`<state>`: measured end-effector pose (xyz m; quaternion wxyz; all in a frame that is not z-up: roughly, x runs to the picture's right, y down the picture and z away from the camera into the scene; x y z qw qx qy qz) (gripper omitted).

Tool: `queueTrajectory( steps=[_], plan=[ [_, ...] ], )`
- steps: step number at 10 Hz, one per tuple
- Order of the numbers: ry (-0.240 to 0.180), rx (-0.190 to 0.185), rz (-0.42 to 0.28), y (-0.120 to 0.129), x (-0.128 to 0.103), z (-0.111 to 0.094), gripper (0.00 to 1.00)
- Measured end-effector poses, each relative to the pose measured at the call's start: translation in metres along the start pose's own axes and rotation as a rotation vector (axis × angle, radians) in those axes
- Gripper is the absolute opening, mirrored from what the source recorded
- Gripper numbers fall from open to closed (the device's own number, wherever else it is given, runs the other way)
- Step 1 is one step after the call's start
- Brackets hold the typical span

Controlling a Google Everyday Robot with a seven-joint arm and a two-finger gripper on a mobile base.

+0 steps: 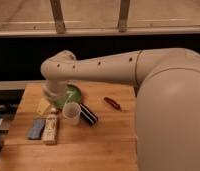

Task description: Place the white sponge in the ceramic bowl

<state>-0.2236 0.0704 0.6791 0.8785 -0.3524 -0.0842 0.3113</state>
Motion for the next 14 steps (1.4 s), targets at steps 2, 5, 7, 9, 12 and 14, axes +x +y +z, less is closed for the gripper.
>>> queueTrajectory(
  steps=[2, 5, 7, 9, 12, 14],
  plan=[
    [0.027, -0.003, -0.026, 0.002, 0.000, 0.006, 0.80],
    [0.079, -0.041, -0.142, 0.027, -0.029, 0.037, 0.80],
    [0.122, -0.053, -0.208, 0.040, -0.044, 0.062, 0.80],
    [0.160, -0.064, -0.249, 0.044, -0.047, 0.083, 0.80],
    [0.187, -0.085, -0.277, 0.048, -0.042, 0.110, 0.80],
    [0.181, -0.088, -0.282, 0.049, -0.041, 0.115, 0.80]
  ],
)
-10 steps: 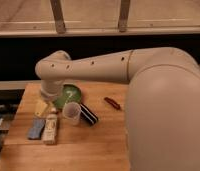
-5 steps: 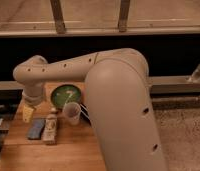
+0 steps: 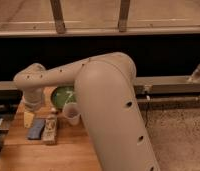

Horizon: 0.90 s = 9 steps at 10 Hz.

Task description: Place the white sponge in the ceramic bowl

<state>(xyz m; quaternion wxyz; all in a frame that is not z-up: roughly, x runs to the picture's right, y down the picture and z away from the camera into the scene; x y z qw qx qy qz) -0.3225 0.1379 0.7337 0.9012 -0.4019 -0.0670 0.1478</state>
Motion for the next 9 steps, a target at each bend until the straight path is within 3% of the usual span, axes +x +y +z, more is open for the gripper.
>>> queueTrajectory(
  steps=[4, 7, 9],
  plan=[
    [0.008, 0.000, 0.000, 0.000, 0.001, -0.001, 0.80],
    [0.100, -0.005, -0.014, 0.006, -0.004, 0.008, 0.80],
    [0.127, -0.009, -0.017, 0.006, -0.008, 0.017, 0.80]
  ],
)
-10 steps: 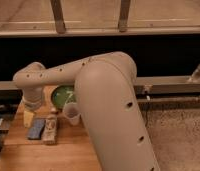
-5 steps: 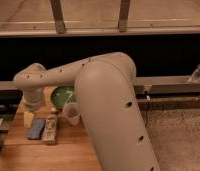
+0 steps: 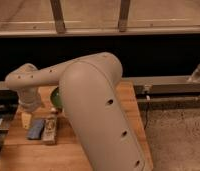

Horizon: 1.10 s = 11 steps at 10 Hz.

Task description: Place the white sponge in the ceramic bowl

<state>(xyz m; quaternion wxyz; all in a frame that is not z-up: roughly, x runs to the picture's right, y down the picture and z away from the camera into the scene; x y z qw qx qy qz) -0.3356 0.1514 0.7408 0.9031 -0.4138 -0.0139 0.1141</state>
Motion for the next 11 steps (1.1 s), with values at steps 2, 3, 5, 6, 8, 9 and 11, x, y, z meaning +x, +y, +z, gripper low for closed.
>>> queueTrajectory(
  steps=[2, 3, 5, 6, 8, 9, 11],
  plan=[
    [0.023, -0.016, -0.008, 0.001, -0.004, 0.015, 0.80],
    [0.032, -0.024, -0.006, -0.001, -0.002, 0.023, 0.80],
    [0.038, -0.035, -0.016, 0.001, -0.007, 0.040, 0.80],
    [0.029, -0.035, -0.022, 0.001, -0.010, 0.045, 0.80],
    [0.015, -0.040, -0.031, -0.001, -0.012, 0.061, 0.80],
    [0.004, -0.040, -0.041, -0.002, -0.014, 0.067, 0.80],
    [-0.016, -0.030, -0.070, -0.001, -0.017, 0.077, 0.80]
  ],
)
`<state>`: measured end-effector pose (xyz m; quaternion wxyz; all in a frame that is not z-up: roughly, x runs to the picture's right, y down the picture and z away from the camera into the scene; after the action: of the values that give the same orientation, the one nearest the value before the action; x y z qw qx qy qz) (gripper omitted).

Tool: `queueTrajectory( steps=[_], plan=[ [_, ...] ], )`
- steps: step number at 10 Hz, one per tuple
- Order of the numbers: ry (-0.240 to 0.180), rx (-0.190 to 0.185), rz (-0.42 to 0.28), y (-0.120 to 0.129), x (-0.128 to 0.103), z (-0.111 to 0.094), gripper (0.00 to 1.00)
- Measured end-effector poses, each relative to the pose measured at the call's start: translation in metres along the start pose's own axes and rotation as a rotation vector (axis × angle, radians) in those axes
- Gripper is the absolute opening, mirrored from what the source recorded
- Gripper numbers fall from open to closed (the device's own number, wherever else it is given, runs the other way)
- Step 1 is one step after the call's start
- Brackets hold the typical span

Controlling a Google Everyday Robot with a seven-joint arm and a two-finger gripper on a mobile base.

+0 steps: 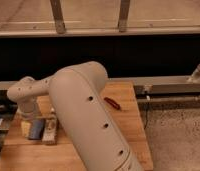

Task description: Place the white sponge in the ceramic bowl

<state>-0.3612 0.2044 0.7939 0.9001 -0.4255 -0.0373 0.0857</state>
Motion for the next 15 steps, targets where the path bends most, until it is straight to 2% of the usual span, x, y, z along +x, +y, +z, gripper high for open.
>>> queueTrajectory(
  steps=[3, 8, 9, 13, 14, 15],
  plan=[
    [-0.032, 0.021, -0.026, -0.002, 0.003, 0.013, 0.80],
    [-0.036, 0.012, -0.027, -0.007, 0.010, 0.029, 0.78],
    [-0.034, 0.012, -0.028, -0.007, 0.010, 0.030, 0.73],
    [-0.026, 0.020, -0.045, -0.004, 0.007, 0.031, 0.31],
    [-0.024, 0.022, -0.047, -0.003, 0.006, 0.031, 0.23],
    [-0.017, 0.026, -0.047, -0.002, 0.006, 0.030, 0.19]
  ],
)
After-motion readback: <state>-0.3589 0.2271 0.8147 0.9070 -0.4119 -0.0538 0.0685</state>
